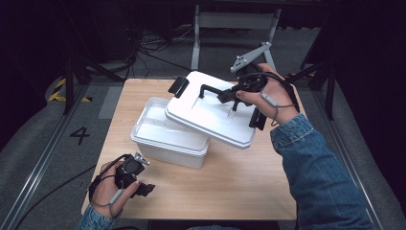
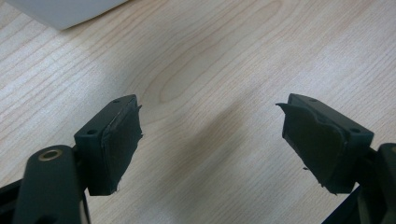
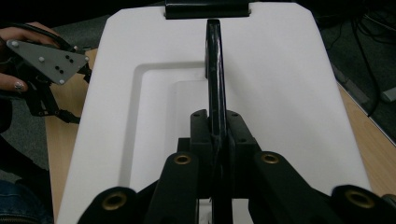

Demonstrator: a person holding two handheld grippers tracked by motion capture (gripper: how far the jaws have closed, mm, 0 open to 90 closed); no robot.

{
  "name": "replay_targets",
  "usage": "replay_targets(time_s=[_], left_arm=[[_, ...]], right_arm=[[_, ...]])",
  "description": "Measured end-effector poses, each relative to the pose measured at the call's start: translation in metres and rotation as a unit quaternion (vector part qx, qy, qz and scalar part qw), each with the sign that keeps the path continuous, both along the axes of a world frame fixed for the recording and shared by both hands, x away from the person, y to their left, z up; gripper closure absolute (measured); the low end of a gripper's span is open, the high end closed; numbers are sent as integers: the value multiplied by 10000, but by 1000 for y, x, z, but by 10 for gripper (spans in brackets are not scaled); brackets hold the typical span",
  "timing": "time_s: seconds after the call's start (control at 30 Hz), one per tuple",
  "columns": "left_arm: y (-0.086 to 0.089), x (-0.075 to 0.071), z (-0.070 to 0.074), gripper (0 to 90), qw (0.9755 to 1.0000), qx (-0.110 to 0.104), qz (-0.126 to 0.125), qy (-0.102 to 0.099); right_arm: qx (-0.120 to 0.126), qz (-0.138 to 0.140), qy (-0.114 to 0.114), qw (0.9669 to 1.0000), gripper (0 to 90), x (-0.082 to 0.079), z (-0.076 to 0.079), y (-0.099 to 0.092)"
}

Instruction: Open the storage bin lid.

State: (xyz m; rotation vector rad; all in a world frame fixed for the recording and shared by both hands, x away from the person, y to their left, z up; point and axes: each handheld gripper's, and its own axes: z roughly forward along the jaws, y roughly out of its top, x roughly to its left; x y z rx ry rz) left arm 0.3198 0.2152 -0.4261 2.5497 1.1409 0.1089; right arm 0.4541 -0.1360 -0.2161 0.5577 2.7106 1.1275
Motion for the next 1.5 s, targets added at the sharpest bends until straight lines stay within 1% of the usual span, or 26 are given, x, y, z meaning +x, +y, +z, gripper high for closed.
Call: replay_targets(time_s=[0.07,0.1,0.13,0.3,0.33,0.37,0.4,0.43,0.53,0.63,0.67,0.7,0.73,0.77,0.93,1.13,1.33,1.5], left_arm=[[0,0,0,204,10000,0,2,1],[0,0,0,204,10000,0,2,1],[0,0,0,204,10000,3,-1,1],[-1,0,0,204,10000,22,-8,12],[-1,0,0,204,10000,53,-26,-27],[-1,0,0,204,10000,19,-13,6],[-1,0,-1,204,10000,24,-13,-5],[-1,0,-1,204,10000,16,6,30],[-2,1,-1,204,10000,24,-13,13],[-2,1,-1,204,10000,23,-15,15],[-1,1,-1,204,10000,26,-20,-10],[-1,1,-1,204,10000,26,-20,-10],[-1,1,-1,204,10000,23,-13,-4],[-1,1,-1,204,10000,23,-13,-4],[-1,1,-1,204,10000,13,-16,-8],[-1,1,-1,204,10000,43,-38,7],[-2,1,-1,204,10000,41,-23,25],[-2,1,-2,204,10000,37,-30,45]], right_arm=[[1,-59,-3,10000,844,-1,0,-8],[1,-59,-3,10000,844,-1,0,-8],[1,-97,-10,10000,844,-2,1,-15],[-3,-273,-16,9996,844,-3,2,-36],[0,-304,-8,9995,844,-4,3,-40],[6,-341,-13,9994,844,-4,3,-44],[5,-383,-9,9993,844,-5,3,-48],[4,-405,-9,9992,844,-5,3,-51],[-34,-476,30,9989,844,-5,3,-58],[-98,-538,11,9985,844,-4,3,-65],[-106,-574,21,9983,844,-4,4,-68],[-106,-574,21,9983,844,-4,4,-68],[-108,-628,17,9980,844,-4,4,-74],[-108,-628,17,9980,844,-4,4,-74],[-164,-775,51,9968,844,-3,4,-86],[-209,-949,79,9952,844,0,-2,-101],[-249,-1175,154,9926,844,6,-11,-116],[-328,-1346,229,9901,844,13,-24,-128]])
